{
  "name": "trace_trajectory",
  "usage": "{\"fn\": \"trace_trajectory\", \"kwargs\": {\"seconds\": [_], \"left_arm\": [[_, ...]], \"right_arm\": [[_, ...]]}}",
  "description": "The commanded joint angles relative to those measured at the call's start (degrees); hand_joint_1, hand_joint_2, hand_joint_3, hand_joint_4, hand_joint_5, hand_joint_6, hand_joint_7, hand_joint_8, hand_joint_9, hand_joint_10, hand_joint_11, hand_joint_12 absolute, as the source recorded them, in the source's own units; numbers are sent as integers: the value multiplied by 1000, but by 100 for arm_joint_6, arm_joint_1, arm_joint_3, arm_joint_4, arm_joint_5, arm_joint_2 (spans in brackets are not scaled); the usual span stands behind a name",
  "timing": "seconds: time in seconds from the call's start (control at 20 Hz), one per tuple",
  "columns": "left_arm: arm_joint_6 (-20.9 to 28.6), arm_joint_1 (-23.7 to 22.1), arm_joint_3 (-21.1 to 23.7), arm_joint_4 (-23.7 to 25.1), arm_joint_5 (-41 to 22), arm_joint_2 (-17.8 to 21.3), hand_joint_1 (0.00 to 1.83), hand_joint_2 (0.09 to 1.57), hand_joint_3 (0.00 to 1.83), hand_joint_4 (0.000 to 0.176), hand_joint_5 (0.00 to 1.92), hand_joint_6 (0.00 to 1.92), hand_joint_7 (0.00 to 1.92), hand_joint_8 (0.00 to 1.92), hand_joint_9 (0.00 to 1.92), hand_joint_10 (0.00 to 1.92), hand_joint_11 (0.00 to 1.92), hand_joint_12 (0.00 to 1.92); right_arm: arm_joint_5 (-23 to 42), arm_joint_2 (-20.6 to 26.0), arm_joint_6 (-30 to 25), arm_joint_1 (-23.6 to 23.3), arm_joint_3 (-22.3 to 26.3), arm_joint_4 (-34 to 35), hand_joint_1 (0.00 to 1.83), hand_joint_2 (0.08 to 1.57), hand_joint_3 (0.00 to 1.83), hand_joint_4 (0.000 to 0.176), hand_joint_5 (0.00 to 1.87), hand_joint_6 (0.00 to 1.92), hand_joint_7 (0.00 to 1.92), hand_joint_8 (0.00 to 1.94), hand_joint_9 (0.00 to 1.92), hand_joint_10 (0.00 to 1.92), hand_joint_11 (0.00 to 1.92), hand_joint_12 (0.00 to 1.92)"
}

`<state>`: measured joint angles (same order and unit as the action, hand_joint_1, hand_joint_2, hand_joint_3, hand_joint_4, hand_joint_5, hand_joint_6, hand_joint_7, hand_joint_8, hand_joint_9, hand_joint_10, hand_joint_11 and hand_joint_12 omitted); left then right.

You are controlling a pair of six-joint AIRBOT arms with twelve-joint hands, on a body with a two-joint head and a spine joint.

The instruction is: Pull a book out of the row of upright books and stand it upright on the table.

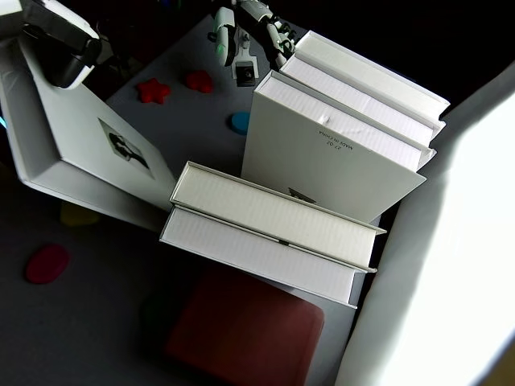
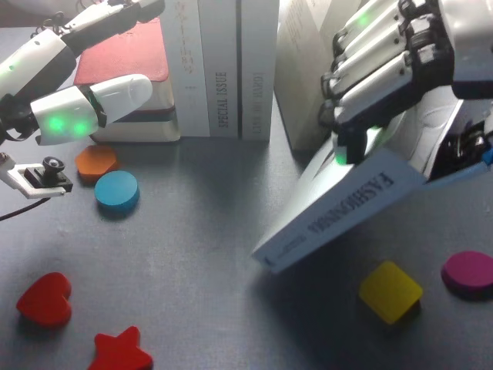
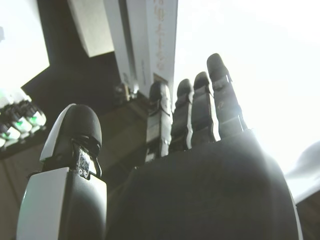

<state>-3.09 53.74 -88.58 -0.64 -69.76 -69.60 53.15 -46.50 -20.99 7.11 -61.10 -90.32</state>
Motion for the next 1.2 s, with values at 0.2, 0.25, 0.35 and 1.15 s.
{"fn": "trace_trajectory", "kwargs": {"seconds": [0.2,0.25,0.35,1.15], "left_arm": [[65,-59,33,-178,-674,14,548,1360,8,34,131,6,6,0,0,0,6,3],[69,-64,36,-177,-664,18,426,1301,0,85,87,0,0,0,0,0,0,0],[71,-117,35,-150,-611,9,592,1341,1,78,106,15,2,0,28,10,0,623],[101,-101,31,-185,-564,-7,611,1346,3,65,113,5,0,0,0,0,0,0]], "right_arm": [[204,36,-162,-20,50,453,1214,1250,0,0,770,1033,749,1675,849,1744,696,1905],[171,34,-167,-32,46,416,1214,1250,0,0,770,1033,749,1675,849,1744,696,1905],[17,-59,-263,-137,-65,266,1214,1250,0,0,771,1033,748,1675,849,1744,696,1905],[-326,-1885,-2109,6,-1927,-873,1214,1250,0,0,771,1033,748,1675,849,1744,696,1905]]}}
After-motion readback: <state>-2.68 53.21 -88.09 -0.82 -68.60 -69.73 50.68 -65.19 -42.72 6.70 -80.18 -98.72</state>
